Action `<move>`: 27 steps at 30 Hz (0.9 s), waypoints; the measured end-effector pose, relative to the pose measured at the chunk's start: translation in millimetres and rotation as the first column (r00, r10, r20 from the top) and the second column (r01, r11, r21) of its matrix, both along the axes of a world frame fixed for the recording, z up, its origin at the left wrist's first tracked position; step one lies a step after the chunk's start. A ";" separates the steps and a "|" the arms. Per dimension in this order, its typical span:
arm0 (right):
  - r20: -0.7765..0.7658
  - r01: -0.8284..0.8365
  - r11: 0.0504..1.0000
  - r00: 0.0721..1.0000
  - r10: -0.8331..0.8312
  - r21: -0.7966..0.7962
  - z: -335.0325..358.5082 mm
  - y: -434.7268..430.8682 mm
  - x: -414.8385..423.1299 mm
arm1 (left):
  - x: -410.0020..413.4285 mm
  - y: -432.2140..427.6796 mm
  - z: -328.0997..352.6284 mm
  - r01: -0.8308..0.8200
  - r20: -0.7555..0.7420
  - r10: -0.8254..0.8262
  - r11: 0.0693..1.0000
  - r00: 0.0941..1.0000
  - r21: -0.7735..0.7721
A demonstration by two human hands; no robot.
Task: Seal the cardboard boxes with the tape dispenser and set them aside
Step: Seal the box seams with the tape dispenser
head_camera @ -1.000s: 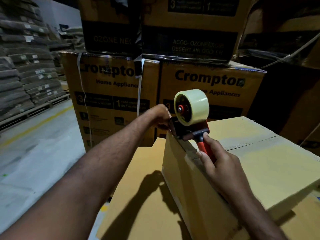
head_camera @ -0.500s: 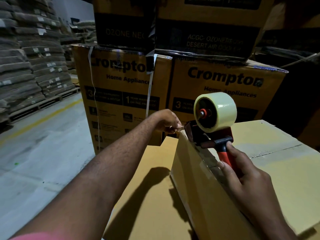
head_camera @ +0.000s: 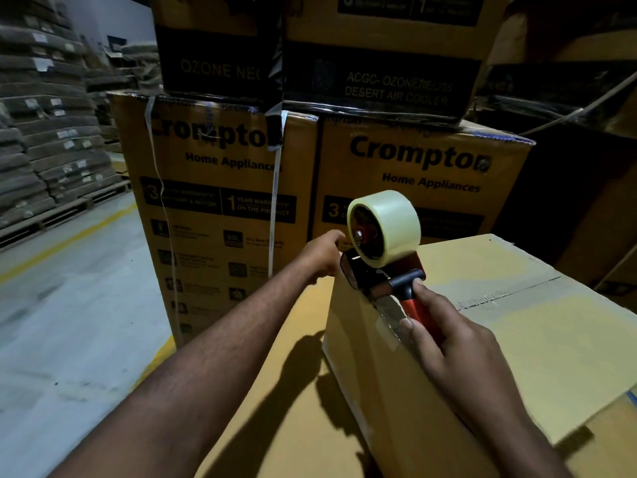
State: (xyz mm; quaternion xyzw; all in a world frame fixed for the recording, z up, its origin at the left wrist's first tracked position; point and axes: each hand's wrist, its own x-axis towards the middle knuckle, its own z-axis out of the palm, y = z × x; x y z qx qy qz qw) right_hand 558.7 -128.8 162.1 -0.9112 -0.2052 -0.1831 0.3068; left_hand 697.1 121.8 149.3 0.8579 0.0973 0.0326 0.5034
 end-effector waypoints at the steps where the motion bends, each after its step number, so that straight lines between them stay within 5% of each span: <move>1: -0.013 -0.005 1.000 1.000 0.005 -0.014 1.4 1.2 0.9 | -3.0 -3.1 0.6 -0.048 0.059 0.047 0.999 0.997 0.010; 3: -0.050 -0.015 1.000 0.999 0.014 -0.022 4.2 2.3 1.8 | -8.4 -0.8 -0.9 -0.097 0.108 0.085 0.990 0.990 0.102; 5: -0.084 -0.017 1.000 0.996 0.015 -0.019 5.9 0.7 2.8 | -14.4 7.8 -1.3 -0.075 0.157 0.011 0.910 0.987 0.408; 7: -0.107 -0.010 1.000 0.994 0.008 -0.015 6.8 -1.6 4.1 | -21.2 10.9 0.7 -0.038 0.298 -0.137 0.856 0.945 0.516; 12: -0.126 0.002 1.000 0.992 0.000 0.014 7.4 -5.8 4.9 | -24.8 13.9 10.0 0.210 0.213 -0.368 0.823 0.905 0.528; 19: -0.148 -0.004 1.000 0.989 0.004 0.001 7.8 -7.2 1.9 | -21.2 15.0 22.8 0.325 0.008 -0.427 0.699 0.904 0.637; 27: -0.151 0.015 1.000 0.988 -0.017 -0.014 7.9 -5.7 1.7 | -37.7 3.4 -9.9 0.205 0.123 -0.313 0.824 0.942 0.528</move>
